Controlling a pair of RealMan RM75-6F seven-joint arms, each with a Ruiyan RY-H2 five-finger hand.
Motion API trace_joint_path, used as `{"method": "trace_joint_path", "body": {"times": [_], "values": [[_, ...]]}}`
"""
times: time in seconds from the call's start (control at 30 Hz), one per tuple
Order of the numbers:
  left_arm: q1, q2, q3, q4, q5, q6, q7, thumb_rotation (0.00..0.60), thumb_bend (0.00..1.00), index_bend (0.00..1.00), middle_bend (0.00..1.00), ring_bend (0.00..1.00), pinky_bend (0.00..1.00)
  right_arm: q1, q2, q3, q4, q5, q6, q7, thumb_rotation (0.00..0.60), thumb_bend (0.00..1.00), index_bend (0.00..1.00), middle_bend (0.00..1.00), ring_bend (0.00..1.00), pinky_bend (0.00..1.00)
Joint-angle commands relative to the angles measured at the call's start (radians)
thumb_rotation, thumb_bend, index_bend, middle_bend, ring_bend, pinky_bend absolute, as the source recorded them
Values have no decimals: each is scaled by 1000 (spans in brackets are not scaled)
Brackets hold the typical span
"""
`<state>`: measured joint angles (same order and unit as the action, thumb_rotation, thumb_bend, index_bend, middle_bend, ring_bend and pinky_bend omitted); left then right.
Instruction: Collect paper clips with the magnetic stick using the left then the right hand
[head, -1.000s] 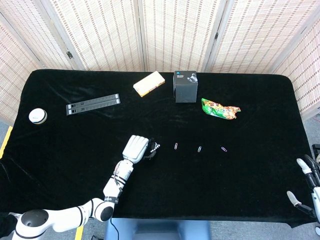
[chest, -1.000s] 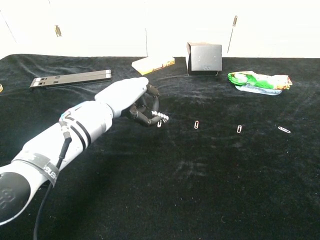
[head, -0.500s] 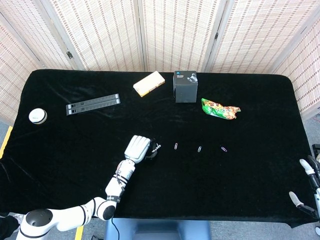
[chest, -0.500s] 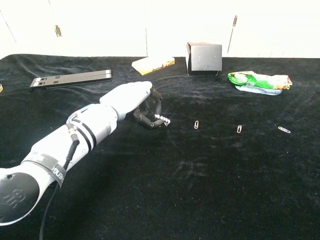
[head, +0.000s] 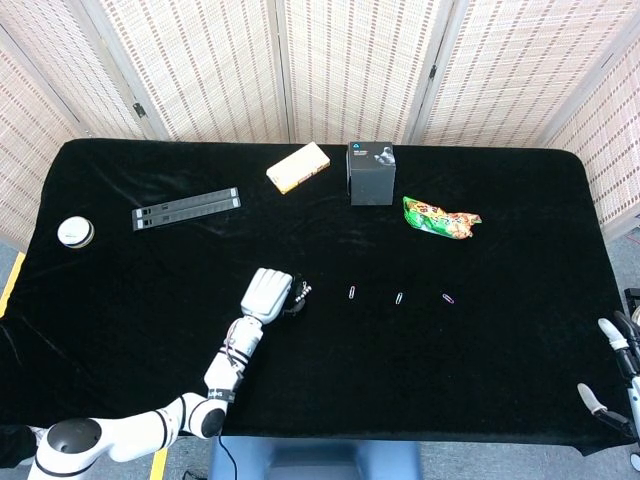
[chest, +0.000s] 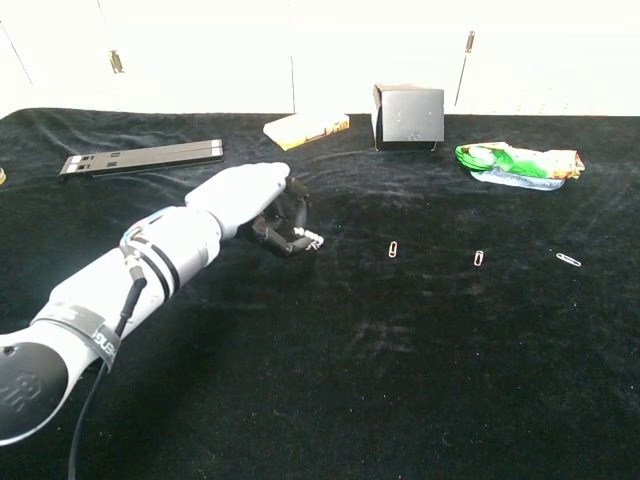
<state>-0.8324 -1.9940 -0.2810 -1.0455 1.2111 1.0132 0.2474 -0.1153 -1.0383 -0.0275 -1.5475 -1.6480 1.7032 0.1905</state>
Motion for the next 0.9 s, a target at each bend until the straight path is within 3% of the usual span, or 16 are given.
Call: {"method": "trace_joint_path", "body": {"times": [0.03,0.4,0.9], "values": [[3,5,0,-1,-1,2,-1,600,473,841,1000,1000,1000,0,0,1,0,0,-2,-1,600,291,0,0,0,0],[42,59,3,-134,25,88,15,600,476,841,1000,1000,1000,4,0,1,-2,-11,-6,-6,600,291,0,0,0,0],[135,93,102,-379,99,226,124,600,483,841,1000,1000,1000,-21,2,-11,15,-68,68,16,600,291,0,0,0,0]]}}
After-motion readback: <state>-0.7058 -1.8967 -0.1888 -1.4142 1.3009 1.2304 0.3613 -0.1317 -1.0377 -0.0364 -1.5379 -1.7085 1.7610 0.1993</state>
